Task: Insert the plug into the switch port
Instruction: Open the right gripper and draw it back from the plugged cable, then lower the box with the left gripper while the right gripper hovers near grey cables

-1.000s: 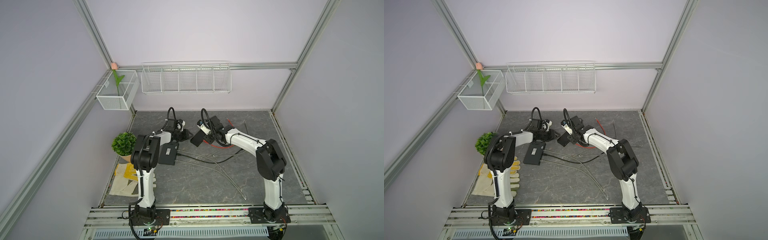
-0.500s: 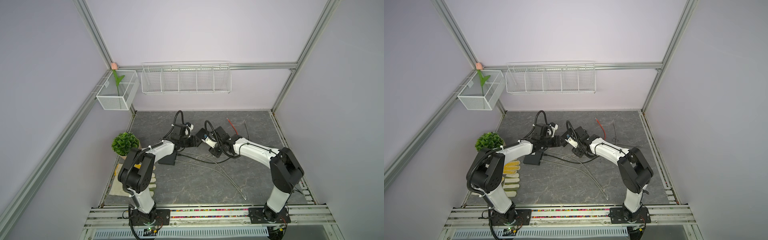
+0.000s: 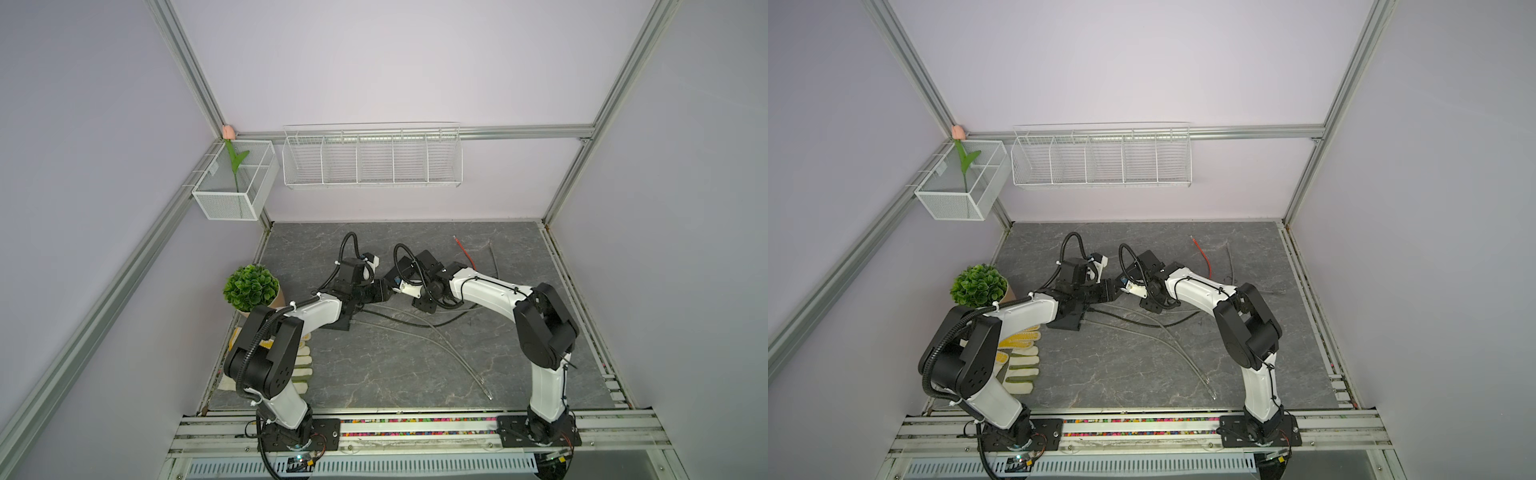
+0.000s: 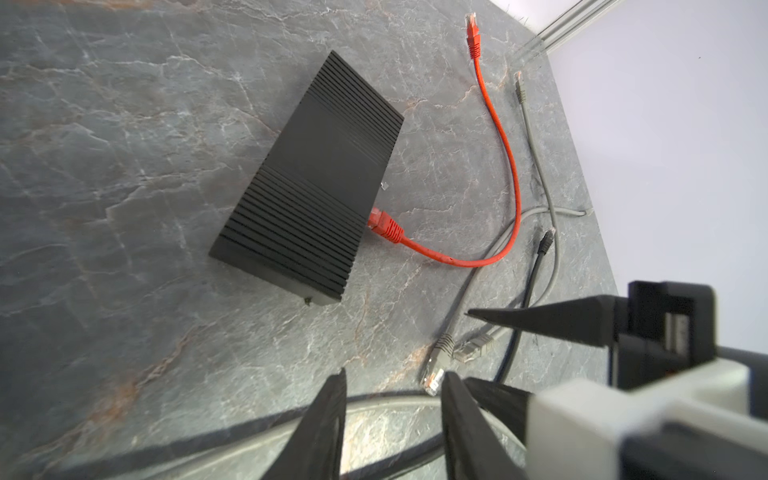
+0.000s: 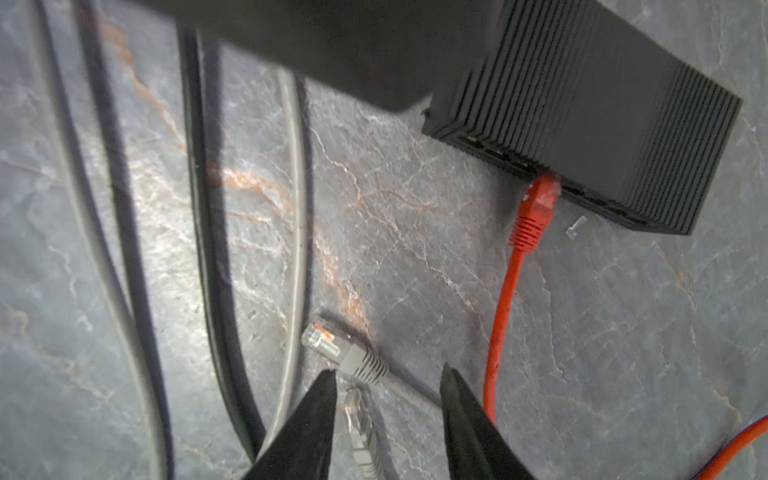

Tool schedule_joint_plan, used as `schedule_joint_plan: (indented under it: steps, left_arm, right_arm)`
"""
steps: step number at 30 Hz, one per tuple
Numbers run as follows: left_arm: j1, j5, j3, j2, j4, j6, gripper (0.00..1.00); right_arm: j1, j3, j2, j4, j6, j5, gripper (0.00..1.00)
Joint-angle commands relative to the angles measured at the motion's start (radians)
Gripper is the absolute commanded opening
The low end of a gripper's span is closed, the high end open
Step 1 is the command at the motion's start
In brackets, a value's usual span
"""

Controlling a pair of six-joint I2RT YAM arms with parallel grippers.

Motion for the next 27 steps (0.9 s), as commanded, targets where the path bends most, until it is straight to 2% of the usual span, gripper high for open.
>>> schedule_joint_plan:
  steps: [1,6,13,17,27]
  left_arm:
    - [0.001,0.025,-0.024,0.004,0.059,-0.015,0.39]
    - [0.001,0.038,-0.035,-0.003,0.082,-0.019,0.39]
    - [0.001,0.047,-0.054,-0.017,0.097,-0.017,0.39]
    - [0.002,0.051,-0.054,-0.02,0.099,-0.017,0.39]
    - [0.004,0.077,-0.042,-0.013,0.106,-0.021,0.39]
  right_arm:
    - [-0.012,0.033,0.009,-0.12,-0.123,-0.067,0.44]
    - [-0.025,0.082,0.028,-0.212,-0.252,-0.103,0.45]
    - [-0.08,0.233,0.121,-0.347,-0.35,-0.102,0.44]
    - [-0.099,0.256,0.157,-0.391,-0.384,-0.092,0.43]
    - [-0.107,0.166,0.154,-0.198,-0.488,-0.073,0.39]
